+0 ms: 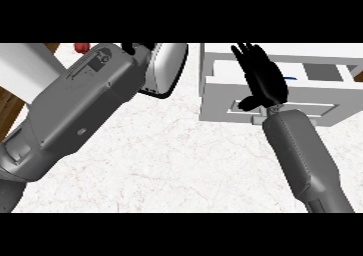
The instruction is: Pick up the can, place it into the drawer and close the drawer
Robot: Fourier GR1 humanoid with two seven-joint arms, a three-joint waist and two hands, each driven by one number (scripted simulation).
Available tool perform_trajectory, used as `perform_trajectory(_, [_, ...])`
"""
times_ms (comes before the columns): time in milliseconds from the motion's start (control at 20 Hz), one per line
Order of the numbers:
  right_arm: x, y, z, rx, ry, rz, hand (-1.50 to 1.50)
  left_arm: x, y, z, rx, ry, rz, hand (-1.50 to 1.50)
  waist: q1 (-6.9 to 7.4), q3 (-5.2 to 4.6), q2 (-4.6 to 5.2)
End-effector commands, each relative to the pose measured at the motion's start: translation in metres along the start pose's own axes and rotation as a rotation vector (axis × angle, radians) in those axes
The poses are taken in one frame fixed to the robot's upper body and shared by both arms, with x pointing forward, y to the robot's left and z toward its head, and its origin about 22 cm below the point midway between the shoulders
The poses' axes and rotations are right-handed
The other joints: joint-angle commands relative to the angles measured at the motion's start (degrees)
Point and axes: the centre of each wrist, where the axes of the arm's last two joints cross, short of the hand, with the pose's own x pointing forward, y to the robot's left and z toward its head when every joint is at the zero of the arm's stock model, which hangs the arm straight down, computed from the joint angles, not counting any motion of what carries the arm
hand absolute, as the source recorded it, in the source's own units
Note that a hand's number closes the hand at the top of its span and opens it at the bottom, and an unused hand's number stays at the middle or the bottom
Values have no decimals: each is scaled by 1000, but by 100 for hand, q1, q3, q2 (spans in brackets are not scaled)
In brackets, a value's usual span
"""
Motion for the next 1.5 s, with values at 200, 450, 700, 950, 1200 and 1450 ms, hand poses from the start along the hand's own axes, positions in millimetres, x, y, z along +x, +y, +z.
perform_trajectory(200, [-19, 27, -8, -46, 59, 35, -150, 15, 26, -3, 4, -10, 3, -150, 71, 65, 114])
perform_trajectory(450, [-12, 30, -20, -99, 90, 43, -150, 4, 34, 11, -26, 1, 6, -150, 207, 63, 118])
perform_trajectory(700, [-28, 13, -36, -143, 85, 76, -150, 10, 37, 10, -2, -32, 4, -150, 213, 67, 170])
perform_trajectory(950, [-15, -4, -57, -192, 91, 86, -150, 19, 52, 4, 2, -20, -24, -150, 237, 65, 185])
perform_trajectory(1200, [-29, -34, -74, -199, 128, 116, -150, 28, 40, 17, -24, -27, 1, -150, 374, 68, 185])
perform_trajectory(1450, [-27, -39, -78, -196, 156, 124, -150, 18, 43, 26, -52, -2, -7, -150, 408, 66, 196])
